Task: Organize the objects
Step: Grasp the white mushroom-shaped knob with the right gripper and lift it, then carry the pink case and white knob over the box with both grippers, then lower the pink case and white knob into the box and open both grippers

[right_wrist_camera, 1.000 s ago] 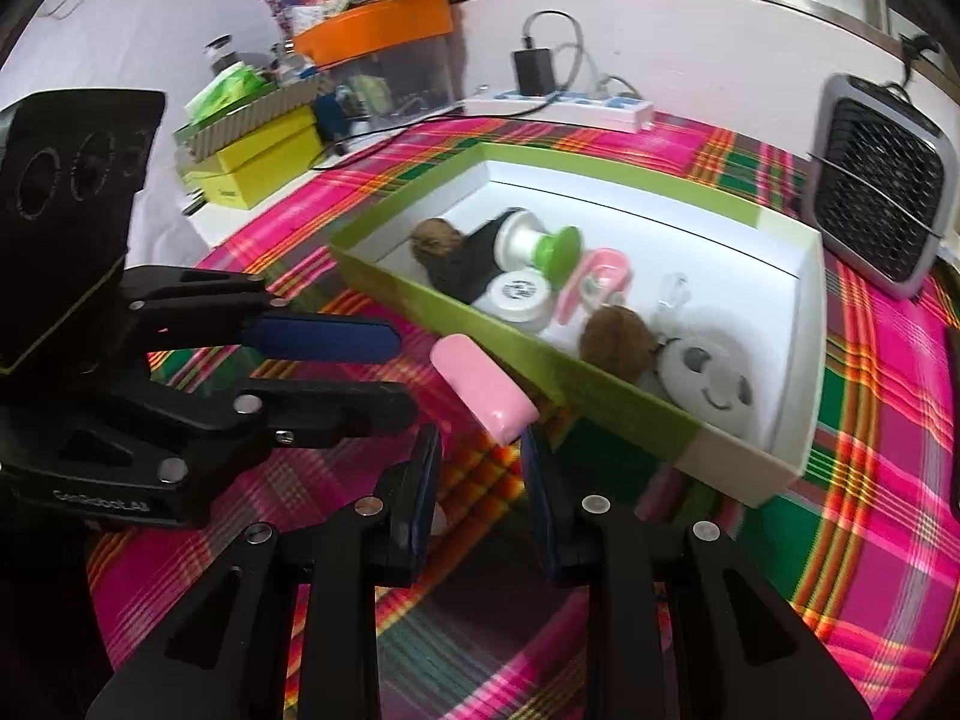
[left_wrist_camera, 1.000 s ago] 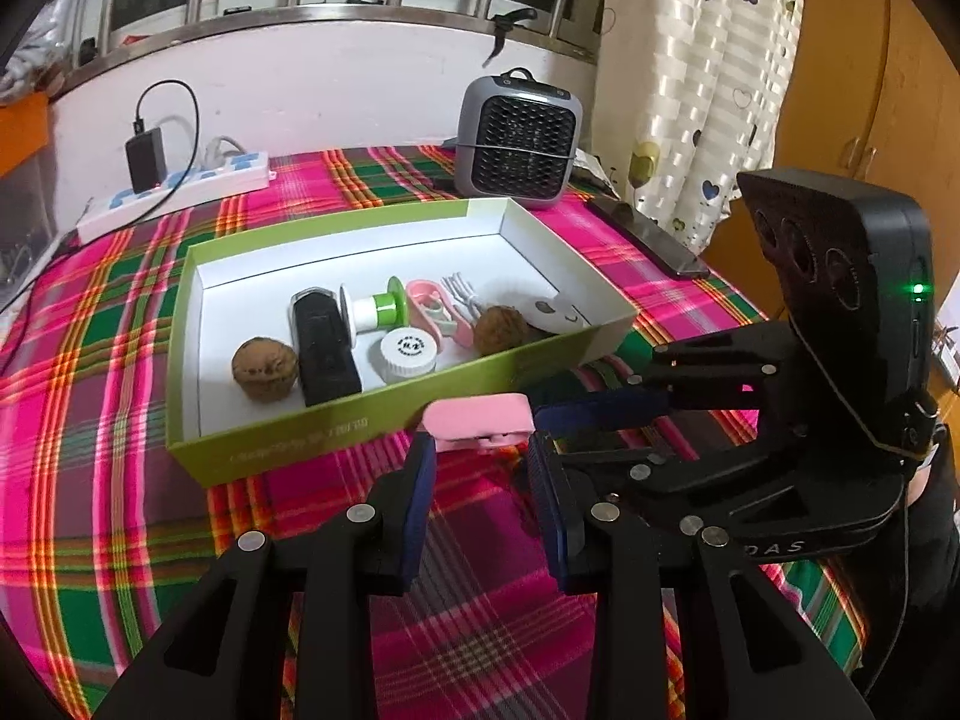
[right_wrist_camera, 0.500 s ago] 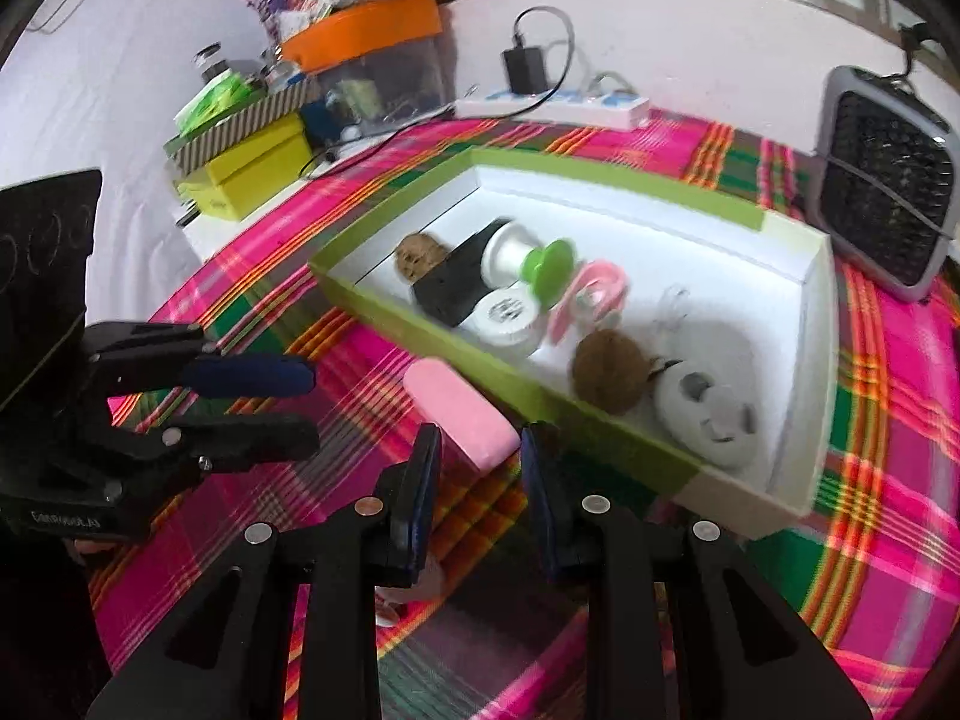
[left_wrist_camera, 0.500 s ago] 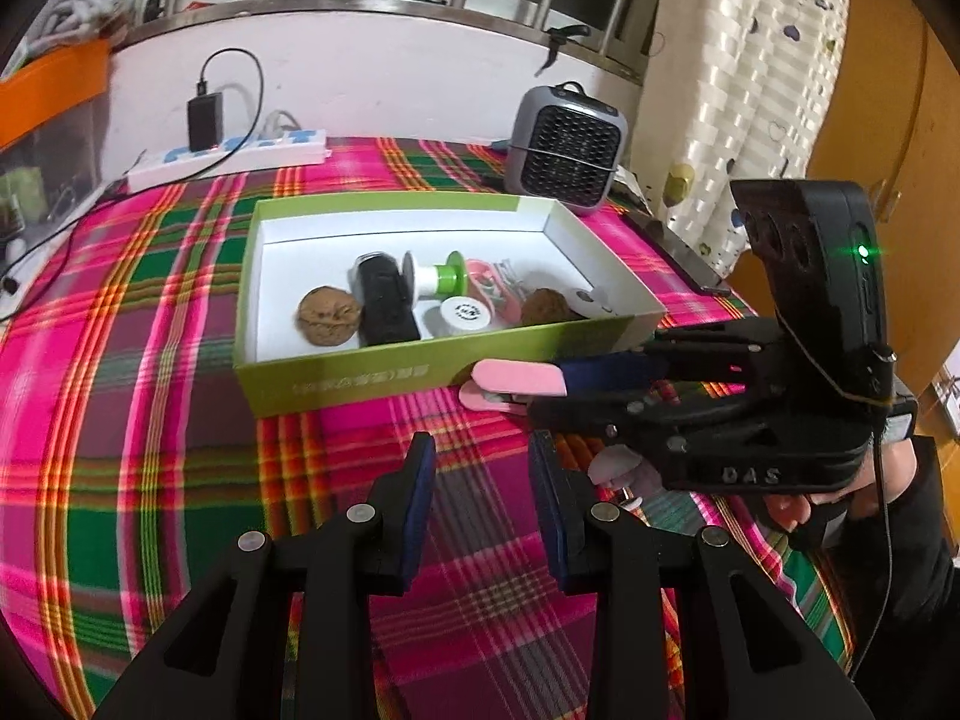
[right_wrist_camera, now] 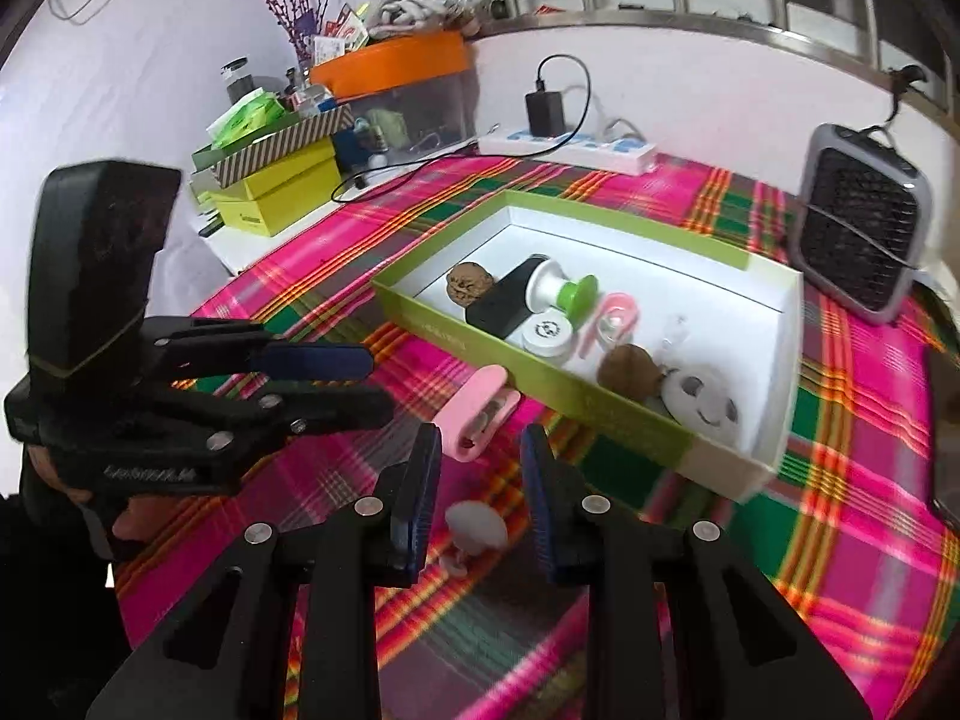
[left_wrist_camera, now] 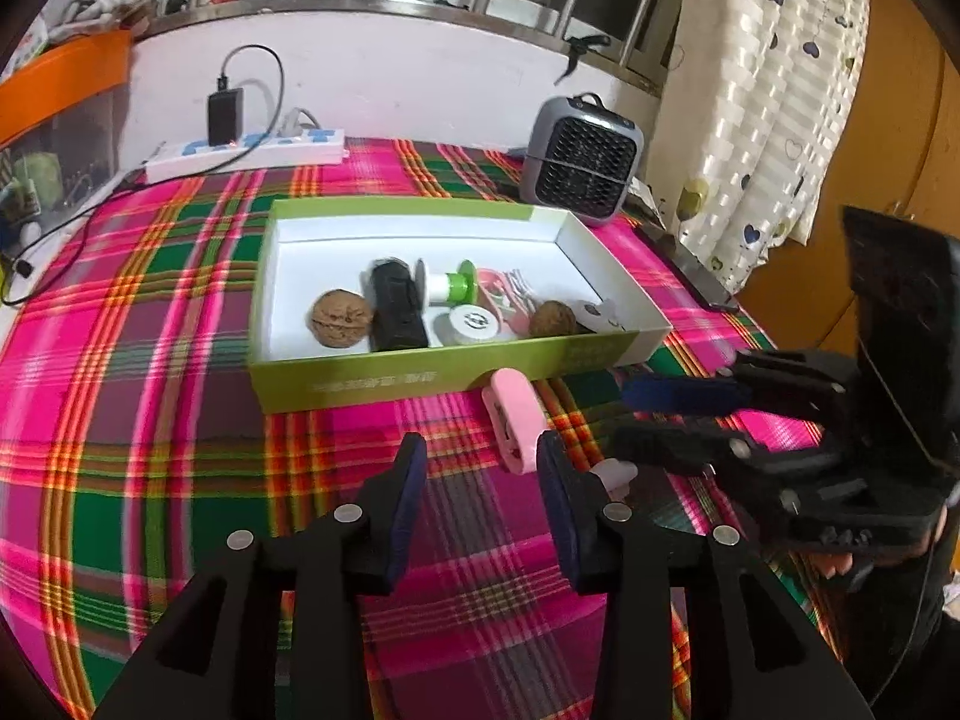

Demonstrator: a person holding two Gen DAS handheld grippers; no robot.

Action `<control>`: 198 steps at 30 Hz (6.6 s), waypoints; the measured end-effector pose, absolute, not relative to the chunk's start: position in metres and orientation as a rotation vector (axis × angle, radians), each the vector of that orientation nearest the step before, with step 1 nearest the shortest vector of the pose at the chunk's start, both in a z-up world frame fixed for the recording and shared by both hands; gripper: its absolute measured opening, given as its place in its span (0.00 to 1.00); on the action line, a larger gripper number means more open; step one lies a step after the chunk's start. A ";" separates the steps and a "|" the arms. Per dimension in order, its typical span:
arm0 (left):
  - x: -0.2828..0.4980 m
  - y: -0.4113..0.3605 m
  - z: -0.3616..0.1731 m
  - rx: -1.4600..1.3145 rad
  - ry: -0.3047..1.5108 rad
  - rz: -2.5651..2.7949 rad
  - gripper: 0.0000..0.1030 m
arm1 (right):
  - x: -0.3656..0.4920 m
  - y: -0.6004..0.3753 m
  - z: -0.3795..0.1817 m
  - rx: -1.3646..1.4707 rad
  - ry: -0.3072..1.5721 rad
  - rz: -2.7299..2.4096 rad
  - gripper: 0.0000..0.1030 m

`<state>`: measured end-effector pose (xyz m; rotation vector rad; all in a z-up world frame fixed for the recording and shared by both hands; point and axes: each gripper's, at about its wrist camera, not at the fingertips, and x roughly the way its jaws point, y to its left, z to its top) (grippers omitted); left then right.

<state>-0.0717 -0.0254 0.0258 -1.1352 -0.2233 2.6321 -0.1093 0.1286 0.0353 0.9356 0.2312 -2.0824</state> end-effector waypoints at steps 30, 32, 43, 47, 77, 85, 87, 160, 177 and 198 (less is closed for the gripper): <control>-0.095 0.012 0.012 -1.241 -0.081 2.617 0.37 | -0.103 0.142 0.012 1.012 0.318 -2.236 0.23; -0.098 0.018 0.009 -1.256 -0.049 2.621 0.37 | -0.105 0.144 0.012 1.016 0.302 -2.243 0.23; -0.101 0.024 0.006 -1.261 0.040 2.683 0.16 | -0.104 0.145 0.013 1.007 0.311 -2.253 0.23; -0.100 0.024 0.007 -1.256 0.046 2.686 0.16 | -0.105 0.144 0.013 1.013 0.313 -2.259 0.23; -0.077 0.011 0.028 -1.179 0.006 2.739 0.15 | -0.093 0.145 0.032 0.921 0.299 -2.315 0.23; -0.073 0.002 0.035 -1.164 -0.033 2.748 0.15 | -0.091 0.140 0.037 0.911 0.304 -2.315 0.23; -0.072 0.000 0.036 -1.162 -0.038 2.752 0.15 | -0.091 0.139 0.039 0.907 0.302 -2.319 0.23; -0.167 -0.011 0.033 -1.183 -0.053 2.718 0.15 | -0.199 0.108 0.037 0.978 0.317 -2.340 0.23; -0.174 -0.002 0.029 -1.178 -0.022 2.722 0.15 | -0.210 0.106 0.018 1.057 0.341 -2.335 0.23; -0.168 -0.008 0.038 -1.120 -0.087 2.734 0.19 | -0.201 0.112 0.030 1.022 0.318 -2.379 0.32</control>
